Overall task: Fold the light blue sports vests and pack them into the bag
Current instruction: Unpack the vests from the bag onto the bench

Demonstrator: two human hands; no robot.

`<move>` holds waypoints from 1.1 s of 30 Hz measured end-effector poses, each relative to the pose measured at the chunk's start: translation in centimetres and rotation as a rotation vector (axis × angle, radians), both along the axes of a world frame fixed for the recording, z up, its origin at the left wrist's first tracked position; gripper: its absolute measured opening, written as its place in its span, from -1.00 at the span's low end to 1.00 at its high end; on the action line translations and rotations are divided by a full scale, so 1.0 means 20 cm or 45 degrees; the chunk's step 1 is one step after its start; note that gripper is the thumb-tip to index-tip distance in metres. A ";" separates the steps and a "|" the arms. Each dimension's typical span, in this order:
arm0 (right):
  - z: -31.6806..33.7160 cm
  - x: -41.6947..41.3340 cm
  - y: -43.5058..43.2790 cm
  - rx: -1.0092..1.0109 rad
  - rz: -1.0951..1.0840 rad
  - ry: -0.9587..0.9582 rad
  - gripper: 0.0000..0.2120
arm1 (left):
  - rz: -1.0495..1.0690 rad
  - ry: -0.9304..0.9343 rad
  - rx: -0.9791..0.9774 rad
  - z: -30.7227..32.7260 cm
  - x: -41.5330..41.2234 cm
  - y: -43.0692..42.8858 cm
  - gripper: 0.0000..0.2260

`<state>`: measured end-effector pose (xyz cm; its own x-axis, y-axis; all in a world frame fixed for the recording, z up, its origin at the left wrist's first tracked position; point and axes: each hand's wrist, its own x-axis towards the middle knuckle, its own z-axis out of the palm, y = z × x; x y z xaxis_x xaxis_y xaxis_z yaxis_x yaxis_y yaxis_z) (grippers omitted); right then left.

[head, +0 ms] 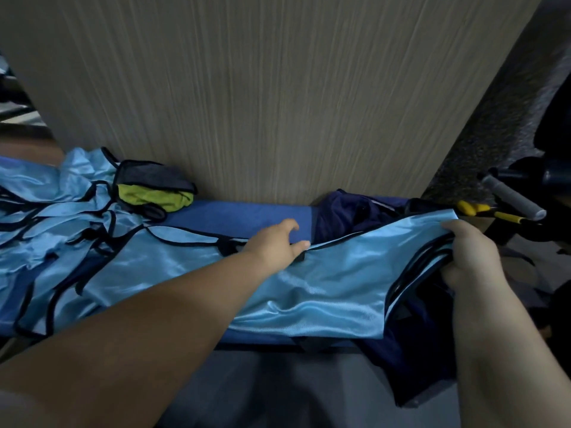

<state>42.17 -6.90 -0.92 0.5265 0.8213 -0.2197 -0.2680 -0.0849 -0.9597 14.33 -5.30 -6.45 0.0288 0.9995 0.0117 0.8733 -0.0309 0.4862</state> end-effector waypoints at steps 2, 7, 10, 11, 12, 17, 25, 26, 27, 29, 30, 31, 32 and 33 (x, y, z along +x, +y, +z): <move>0.00 -0.01 0.00 -0.009 0.002 0.007 -0.67 | 0.038 -0.150 -0.148 0.04 0.05 0.03 -0.63; 0.02 -0.02 0.00 -0.029 0.028 0.025 -0.72 | 0.199 -1.063 -0.445 0.07 0.13 0.07 -0.77; 0.03 -0.03 0.00 -0.052 0.040 -0.019 -0.79 | 0.193 -1.190 -0.247 0.03 0.11 0.12 -0.70; 0.03 -0.03 0.00 -0.053 0.038 -0.030 -0.77 | 0.151 -1.058 -0.176 0.02 0.10 0.12 -0.63; 0.03 -0.02 0.00 -0.060 0.037 -0.049 -0.73 | 0.101 -0.894 -0.104 0.00 0.08 0.12 -0.58; 0.03 -0.07 0.01 0.063 0.122 -0.104 -0.84 | 0.024 -0.338 0.542 -0.10 0.07 0.01 -0.76; 0.04 -0.44 -0.04 0.285 0.550 -0.151 -0.65 | -0.087 -1.218 -0.338 -0.06 0.16 -0.21 -0.77; 0.04 -0.48 -0.04 0.299 0.604 -0.151 -0.63 | -0.050 -1.358 -0.418 -0.05 0.16 -0.22 -0.65; 0.04 -0.52 -0.04 0.300 0.656 -0.158 -0.61 | -0.020 -1.519 -0.492 -0.03 0.16 -0.22 -0.55; 0.02 -0.58 -0.05 0.278 0.765 -0.180 -0.56 | 0.024 -1.849 -0.590 0.02 0.14 -0.23 -0.37; 0.01 -0.61 -0.06 0.255 0.826 -0.188 -0.53 | 0.041 -1.984 -0.615 0.04 0.13 -0.22 -0.30; -0.01 -0.64 -0.07 0.230 0.898 -0.206 -0.50 | 0.056 -2.071 -0.623 0.06 0.11 -0.22 -0.26; -0.03 -0.67 -0.07 0.202 0.985 -0.226 -0.46 | 0.059 -2.116 -0.622 0.09 0.09 -0.21 -0.24; -0.05 -0.68 -0.08 0.167 1.076 -0.251 -0.41 | 0.060 -2.120 -0.621 0.10 0.06 -0.20 -0.25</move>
<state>28.54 -8.41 -1.97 -0.2510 0.9658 -0.0650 0.0064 -0.0655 -0.9978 15.53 -9.38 -4.38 0.2734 0.9196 -0.2821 -0.5362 0.3892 0.7490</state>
